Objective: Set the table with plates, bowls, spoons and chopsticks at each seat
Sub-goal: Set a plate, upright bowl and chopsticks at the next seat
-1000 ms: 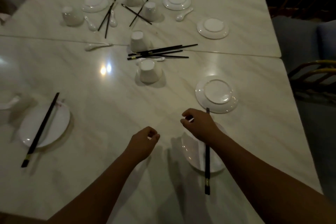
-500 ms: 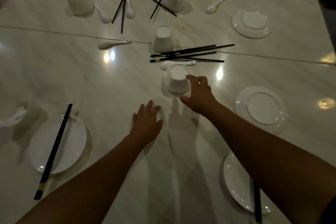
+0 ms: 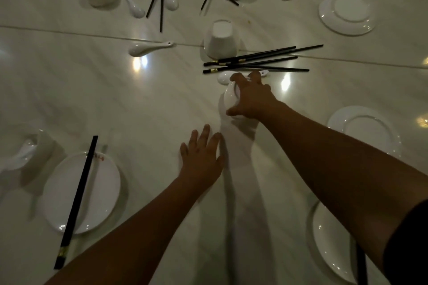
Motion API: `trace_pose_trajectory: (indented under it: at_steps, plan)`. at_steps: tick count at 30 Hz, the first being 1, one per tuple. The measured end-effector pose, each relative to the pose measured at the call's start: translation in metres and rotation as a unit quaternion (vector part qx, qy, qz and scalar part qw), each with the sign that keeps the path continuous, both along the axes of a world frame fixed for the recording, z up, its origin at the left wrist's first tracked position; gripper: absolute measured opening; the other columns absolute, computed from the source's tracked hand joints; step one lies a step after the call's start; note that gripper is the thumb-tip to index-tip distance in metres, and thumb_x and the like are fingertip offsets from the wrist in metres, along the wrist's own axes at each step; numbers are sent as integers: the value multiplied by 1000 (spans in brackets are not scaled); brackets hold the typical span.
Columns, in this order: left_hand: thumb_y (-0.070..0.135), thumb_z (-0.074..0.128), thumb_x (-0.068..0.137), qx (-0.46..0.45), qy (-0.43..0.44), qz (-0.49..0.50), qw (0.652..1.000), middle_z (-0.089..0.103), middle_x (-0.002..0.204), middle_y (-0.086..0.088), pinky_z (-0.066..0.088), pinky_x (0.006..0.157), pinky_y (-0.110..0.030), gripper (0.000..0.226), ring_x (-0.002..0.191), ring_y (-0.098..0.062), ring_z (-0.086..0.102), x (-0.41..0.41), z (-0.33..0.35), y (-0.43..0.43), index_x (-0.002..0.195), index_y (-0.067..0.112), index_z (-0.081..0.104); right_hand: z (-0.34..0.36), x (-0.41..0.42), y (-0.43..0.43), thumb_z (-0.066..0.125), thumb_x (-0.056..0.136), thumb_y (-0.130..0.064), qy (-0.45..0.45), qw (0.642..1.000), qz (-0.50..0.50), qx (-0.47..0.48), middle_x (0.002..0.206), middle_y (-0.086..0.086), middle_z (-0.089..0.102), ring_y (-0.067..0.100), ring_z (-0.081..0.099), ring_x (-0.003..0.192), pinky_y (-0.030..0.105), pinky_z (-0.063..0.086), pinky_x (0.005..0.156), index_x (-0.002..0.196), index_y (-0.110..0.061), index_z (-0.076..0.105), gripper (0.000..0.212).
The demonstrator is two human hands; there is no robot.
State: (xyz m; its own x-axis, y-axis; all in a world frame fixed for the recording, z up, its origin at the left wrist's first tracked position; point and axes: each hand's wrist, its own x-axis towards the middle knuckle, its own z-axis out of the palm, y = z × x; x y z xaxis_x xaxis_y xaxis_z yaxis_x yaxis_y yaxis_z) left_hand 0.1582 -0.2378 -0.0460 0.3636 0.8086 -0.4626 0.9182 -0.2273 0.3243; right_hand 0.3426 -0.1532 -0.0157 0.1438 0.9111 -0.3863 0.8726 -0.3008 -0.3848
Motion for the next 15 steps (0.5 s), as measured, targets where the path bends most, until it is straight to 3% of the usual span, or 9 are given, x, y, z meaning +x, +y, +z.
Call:
trace_pose_trajectory:
  at_steps: [4, 7, 9, 11, 14, 15]
  plan:
    - [42, 43, 93, 3, 15, -18, 1000, -7, 160, 3, 7, 115, -54, 63, 147, -27, -7, -3, 3, 0, 148, 33, 12, 5, 2, -28, 84, 59, -47, 56, 997, -40, 36, 146, 13, 25, 40, 39, 127, 49, 39, 106, 139, -35, 28, 98]
    - [42, 42, 94, -16, 18, -15, 1000, 0, 160, 2, 12, 116, -54, 59, 147, -27, -1, -2, 8, 5, 146, 32, 18, 22, 13, -61, 84, 62, -42, 183, 974, -118, 57, 139, 8, 35, 30, 43, 123, 43, 45, 100, 136, -33, 33, 90]
    - [40, 41, 95, -23, -2, 5, 1000, 9, 160, -3, 17, 116, -52, 51, 146, -30, 8, 0, 12, 6, 143, 26, 30, 37, 23, -89, 81, 68, -39, 354, 915, -193, 21, 137, 4, 38, 31, 46, 119, 47, 55, 86, 134, -38, 35, 81]
    - [37, 40, 97, -13, -35, 9, 999, 19, 157, -11, 20, 116, -43, 47, 145, -29, 15, 6, 22, 3, 140, 18, 40, 50, 30, -120, 77, 69, -46, 505, 824, -256, -32, 136, 4, 40, 36, 48, 118, 48, 58, 78, 135, -38, 37, 77]
    - [35, 35, 100, -64, -143, 54, 986, 35, 150, -10, 23, 111, -31, 44, 141, -21, 27, 20, 47, -14, 137, 14, 45, 57, 42, -164, 80, 40, -69, 629, 694, -338, -95, 126, 12, 53, 37, 57, 109, 45, 57, 74, 125, -30, 51, 98]
    - [37, 33, 100, -108, -196, 91, 970, 40, 147, -6, 27, 110, -32, 43, 137, -20, 34, 26, 57, -21, 137, 18, 46, 57, 45, -176, 76, 40, -73, 653, 663, -351, -106, 124, 14, 56, 37, 58, 109, 47, 55, 79, 121, -29, 57, 94]
